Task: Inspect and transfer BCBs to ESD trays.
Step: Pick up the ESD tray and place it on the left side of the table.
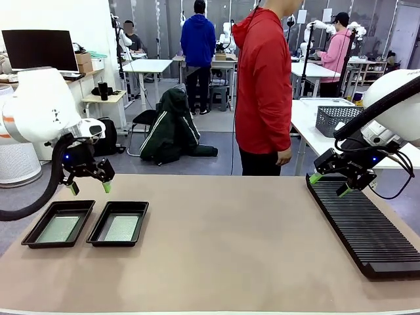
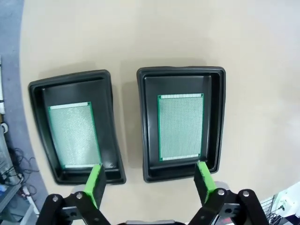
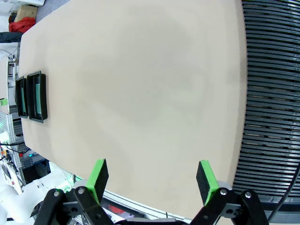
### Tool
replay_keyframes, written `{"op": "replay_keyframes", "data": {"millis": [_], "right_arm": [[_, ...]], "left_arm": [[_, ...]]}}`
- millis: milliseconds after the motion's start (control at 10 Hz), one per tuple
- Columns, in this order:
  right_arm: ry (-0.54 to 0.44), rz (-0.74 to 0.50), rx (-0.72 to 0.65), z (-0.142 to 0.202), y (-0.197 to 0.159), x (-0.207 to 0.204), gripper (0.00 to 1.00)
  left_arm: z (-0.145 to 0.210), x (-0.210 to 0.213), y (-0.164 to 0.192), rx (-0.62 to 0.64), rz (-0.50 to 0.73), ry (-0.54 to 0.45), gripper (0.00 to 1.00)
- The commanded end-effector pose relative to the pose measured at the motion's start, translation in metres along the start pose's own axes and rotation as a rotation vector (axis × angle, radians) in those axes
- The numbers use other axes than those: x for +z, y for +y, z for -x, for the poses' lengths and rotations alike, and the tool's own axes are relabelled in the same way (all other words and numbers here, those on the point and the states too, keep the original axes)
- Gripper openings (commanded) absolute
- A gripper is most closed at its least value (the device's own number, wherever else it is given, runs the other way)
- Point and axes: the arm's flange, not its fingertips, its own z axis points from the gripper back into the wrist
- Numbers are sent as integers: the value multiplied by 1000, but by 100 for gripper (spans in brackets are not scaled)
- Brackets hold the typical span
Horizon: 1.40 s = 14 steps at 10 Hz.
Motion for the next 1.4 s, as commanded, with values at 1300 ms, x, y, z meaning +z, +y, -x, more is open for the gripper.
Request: {"op": "replay_keyframes", "data": {"millis": [1300], "right_arm": [[0,9,-21,0,2,1,100]], "left_arm": [[-3,47,-13,-32,-56,9,100]]}}
